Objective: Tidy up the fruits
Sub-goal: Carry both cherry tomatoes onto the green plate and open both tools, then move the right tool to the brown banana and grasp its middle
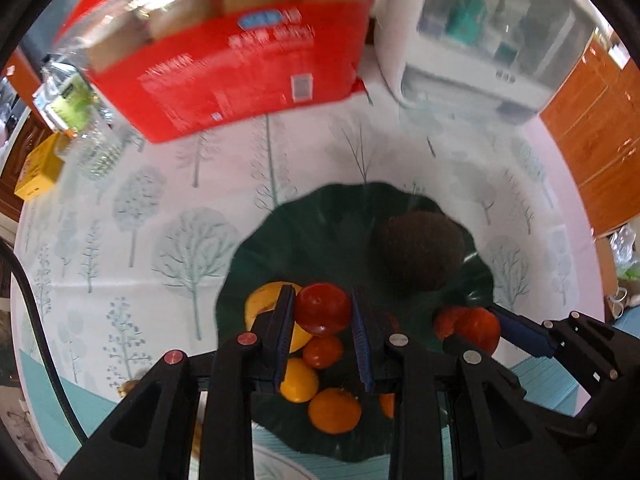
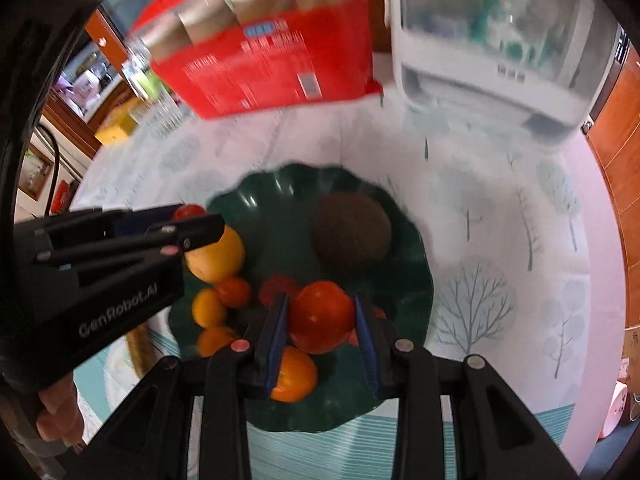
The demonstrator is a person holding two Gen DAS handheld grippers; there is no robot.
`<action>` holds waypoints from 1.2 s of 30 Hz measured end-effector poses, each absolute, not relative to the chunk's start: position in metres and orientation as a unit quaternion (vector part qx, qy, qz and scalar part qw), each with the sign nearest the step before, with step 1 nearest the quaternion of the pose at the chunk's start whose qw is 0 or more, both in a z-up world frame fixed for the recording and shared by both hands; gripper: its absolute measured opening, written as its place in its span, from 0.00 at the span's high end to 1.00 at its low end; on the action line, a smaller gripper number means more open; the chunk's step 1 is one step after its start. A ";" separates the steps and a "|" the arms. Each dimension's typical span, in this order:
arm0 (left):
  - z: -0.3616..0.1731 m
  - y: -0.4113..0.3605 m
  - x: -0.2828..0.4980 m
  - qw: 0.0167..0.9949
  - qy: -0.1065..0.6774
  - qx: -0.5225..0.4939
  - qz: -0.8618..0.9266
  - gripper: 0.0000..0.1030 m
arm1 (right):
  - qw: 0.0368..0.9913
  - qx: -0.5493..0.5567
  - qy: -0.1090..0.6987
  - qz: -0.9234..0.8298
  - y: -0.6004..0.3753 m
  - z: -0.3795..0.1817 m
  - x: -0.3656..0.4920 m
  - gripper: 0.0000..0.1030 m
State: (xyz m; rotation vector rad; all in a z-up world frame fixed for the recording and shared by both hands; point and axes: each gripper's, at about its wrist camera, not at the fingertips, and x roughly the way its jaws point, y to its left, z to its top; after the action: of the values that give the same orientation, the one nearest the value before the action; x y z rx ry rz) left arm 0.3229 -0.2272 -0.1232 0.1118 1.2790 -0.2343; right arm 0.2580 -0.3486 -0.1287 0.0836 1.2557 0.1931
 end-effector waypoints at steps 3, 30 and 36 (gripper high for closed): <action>-0.138 -0.233 0.327 0.787 0.605 0.058 -0.107 0.73 | 0.796 0.041 0.597 0.090 -0.351 -0.139 0.256 0.67; -0.074 -0.130 0.254 0.828 0.557 0.016 -0.060 0.30 | 0.820 0.045 0.560 0.114 -0.318 -0.086 0.228 0.64; -0.043 -0.078 0.225 0.848 0.528 -0.009 -0.028 0.27 | 0.828 0.030 0.541 0.143 -0.284 -0.058 0.219 0.64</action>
State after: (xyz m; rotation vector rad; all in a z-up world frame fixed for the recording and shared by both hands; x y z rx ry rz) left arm 0.2249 -0.0779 -0.0431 -0.0180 1.1138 -0.0590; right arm 0.2189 -0.2844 -0.0585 0.0629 1.1493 0.3044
